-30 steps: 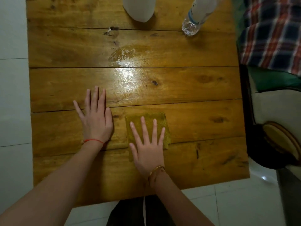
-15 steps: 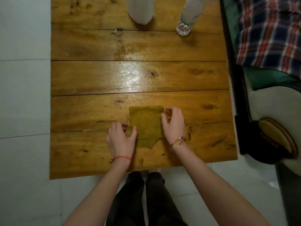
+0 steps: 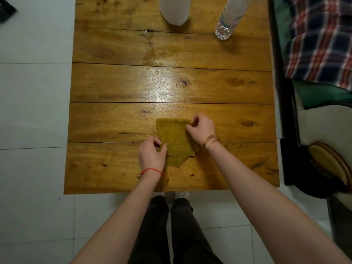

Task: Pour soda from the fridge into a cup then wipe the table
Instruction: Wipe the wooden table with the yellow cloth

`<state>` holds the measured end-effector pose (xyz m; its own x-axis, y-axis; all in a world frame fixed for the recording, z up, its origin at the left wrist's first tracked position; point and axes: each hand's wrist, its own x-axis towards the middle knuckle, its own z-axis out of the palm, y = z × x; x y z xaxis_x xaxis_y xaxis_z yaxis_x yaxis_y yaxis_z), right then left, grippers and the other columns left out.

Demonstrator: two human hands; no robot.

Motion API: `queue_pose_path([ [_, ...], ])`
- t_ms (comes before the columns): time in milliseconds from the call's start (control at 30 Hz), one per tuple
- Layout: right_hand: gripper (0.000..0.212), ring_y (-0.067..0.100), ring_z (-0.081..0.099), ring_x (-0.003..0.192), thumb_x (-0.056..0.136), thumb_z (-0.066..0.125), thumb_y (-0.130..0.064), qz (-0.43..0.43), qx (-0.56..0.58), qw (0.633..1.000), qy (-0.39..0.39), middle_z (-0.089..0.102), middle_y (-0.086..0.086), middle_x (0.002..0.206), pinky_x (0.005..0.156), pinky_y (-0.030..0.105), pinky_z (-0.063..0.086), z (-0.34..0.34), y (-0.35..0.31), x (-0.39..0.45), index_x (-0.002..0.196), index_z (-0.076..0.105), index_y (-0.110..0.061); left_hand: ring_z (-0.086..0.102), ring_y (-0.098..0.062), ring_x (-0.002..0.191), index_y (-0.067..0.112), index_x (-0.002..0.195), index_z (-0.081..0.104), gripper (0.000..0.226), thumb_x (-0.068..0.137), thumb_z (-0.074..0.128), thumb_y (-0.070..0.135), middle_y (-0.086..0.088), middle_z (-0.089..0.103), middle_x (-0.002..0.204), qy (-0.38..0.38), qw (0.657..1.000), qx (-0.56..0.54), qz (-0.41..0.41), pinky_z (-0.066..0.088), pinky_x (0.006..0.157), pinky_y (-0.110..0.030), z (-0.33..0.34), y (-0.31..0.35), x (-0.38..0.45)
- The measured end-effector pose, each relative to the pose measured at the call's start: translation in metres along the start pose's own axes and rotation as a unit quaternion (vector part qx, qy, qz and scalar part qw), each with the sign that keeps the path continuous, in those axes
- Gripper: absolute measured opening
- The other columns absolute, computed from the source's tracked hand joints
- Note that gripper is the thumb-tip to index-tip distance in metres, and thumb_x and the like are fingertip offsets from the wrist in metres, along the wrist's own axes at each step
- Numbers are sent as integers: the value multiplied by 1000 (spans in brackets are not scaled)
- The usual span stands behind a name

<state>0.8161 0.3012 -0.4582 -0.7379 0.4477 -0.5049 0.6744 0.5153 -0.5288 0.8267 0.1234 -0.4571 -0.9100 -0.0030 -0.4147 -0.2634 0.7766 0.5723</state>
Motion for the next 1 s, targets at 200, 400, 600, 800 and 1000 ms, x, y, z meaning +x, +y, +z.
queue_pose_path([
  [200, 15, 14, 40, 65, 93, 56, -17, -35, 67, 997, -8, 42, -5, 70, 53, 27, 30, -13, 1, -20, 93, 41, -14, 43, 2, 50, 17, 77, 50, 22, 87, 70, 14, 6, 50, 62, -82, 972, -217, -41, 36, 50, -8, -14, 6, -7],
  [400, 16, 9, 33, 54, 102, 45, -23, -68, 104, 992, -27, 35, -5, 66, 41, 17, 28, -39, -10, -35, 110, 37, -12, 33, -4, 45, 18, 84, 50, 18, 91, 66, 18, 13, 46, 52, -126, 951, -277, -50, 32, 45, -14, -47, 16, -11],
  [600, 29, 7, 47, 61, 101, 49, -23, 0, 300, 949, -102, 49, -6, 74, 51, 15, 39, -59, -37, -34, 124, 39, -8, 64, -23, 85, 23, 95, 51, 22, 91, 63, 5, -11, 66, 109, -145, 923, -352, -53, 54, 70, -32, -80, 34, -5],
  [800, 27, 19, 61, 93, 95, 53, -6, 112, 529, 816, -205, 63, 11, 113, 61, 23, 55, -58, -70, -13, 121, 56, 2, 68, -23, 90, 17, 110, 49, 29, 92, 57, -5, -20, 65, 120, -119, 894, -429, -44, 60, 69, -31, -107, 48, 25],
  [1000, 40, 18, 62, 96, 96, 45, 1, 122, 532, 814, -202, 65, 7, 109, 75, 30, 53, -41, -123, 32, 136, 50, -5, 70, -20, 93, 12, 120, 47, 35, 91, 58, -4, -17, 62, 126, -110, 906, -406, -39, 60, 69, -30, -130, 47, 93],
])
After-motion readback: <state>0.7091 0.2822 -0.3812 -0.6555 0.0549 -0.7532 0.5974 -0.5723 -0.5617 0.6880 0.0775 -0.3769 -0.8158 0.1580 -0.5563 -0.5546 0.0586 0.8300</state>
